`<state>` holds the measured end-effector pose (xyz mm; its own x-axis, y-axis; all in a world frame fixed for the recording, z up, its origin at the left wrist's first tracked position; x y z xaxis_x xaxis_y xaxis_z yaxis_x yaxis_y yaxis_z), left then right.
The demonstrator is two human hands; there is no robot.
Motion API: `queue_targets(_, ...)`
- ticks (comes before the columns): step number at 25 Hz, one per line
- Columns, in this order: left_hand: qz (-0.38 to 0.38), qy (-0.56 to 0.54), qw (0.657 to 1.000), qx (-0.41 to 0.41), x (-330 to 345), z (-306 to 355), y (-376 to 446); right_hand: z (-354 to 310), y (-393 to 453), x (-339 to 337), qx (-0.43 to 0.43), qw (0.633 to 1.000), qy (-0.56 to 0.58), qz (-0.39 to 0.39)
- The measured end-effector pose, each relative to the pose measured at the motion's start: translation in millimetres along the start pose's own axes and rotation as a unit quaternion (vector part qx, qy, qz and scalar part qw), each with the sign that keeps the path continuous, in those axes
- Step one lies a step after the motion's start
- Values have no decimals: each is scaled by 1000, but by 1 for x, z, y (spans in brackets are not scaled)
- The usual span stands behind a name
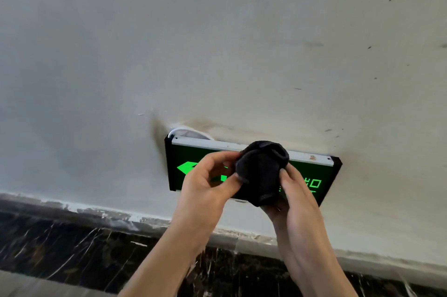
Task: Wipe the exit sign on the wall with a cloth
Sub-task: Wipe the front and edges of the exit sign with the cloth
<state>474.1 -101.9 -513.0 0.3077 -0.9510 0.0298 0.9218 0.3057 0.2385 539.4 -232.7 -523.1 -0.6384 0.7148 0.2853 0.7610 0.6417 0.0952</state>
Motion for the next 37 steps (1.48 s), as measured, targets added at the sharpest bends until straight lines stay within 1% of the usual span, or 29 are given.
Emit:
queue_targets(1,2,7,1000,14,-2,-6,0,6,0,1,-14,1000,-3,-19)
queue_targets(3,-5,6,999,44,-3,-13,-2,16,-1,2,-34,998,-30,-30)
queue_targets(5,-19,8,998,63,0,-20,-4,20,-1,-1,-40,998,-46,-29)
queue_targets(8,-43,35,997,59,7,-24,-7,22,-2,-10,-46,998,-39,-3)
queue_targets(12,-94,56,993,51,8,-16,-1,24,0,-19,-56,997,52,34)
queue_targets(13,-91,74,991,58,6,-11,2,26,2,-21,-55,995,76,44)
queue_targets(14,-66,127,987,76,1,-3,6,27,3,-22,-53,992,97,55)
queue_targets(15,-24,214,971,105,-5,8,10,28,4,-24,-52,990,113,62)
queue_targets(16,20,310,940,140,-10,21,15,28,4,-25,-50,989,126,65)
queue_targets(18,91,451,864,203,-21,53,26,28,4,-24,-46,985,148,70)
queue_targets(20,128,546,791,243,-34,82,41,26,4,-22,-48,981,169,77)
queue_targets(23,154,678,676,244,-61,112,70,25,6,-19,-49,978,183,85)
queue_targets(24,159,706,649,235,-72,119,78,25,6,-17,-50,978,187,83)
queue_targets(25,164,725,630,225,-83,125,86,25,6,-15,-50,977,191,78)
queue_targets(26,168,736,619,214,-93,131,92,25,5,-14,-50,977,195,74)
queue_targets(28,172,750,609,194,-108,136,102,27,5,-11,-53,976,201,70)
queue_targets(34,178,776,578,177,-114,128,115,44,9,-9,-53,983,168,56)
queue_targets(35,179,777,576,179,-114,127,116,43,9,-5,-57,987,141,52)
queue_targets(37,175,775,578,186,-113,127,117,40,7,-2,-58,995,39,71)
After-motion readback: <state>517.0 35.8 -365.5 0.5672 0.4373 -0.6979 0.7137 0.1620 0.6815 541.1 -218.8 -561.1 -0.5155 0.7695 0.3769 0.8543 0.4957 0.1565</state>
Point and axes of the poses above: each hand's wrist, its own y-axis towards the middle knuckle, its own x-axis out of the palm, z = x × y, the point moved 5 cm from there along y, towards the middle knuckle, and after that the axes turned 15 degrees about -z, right-handed, at the moved point
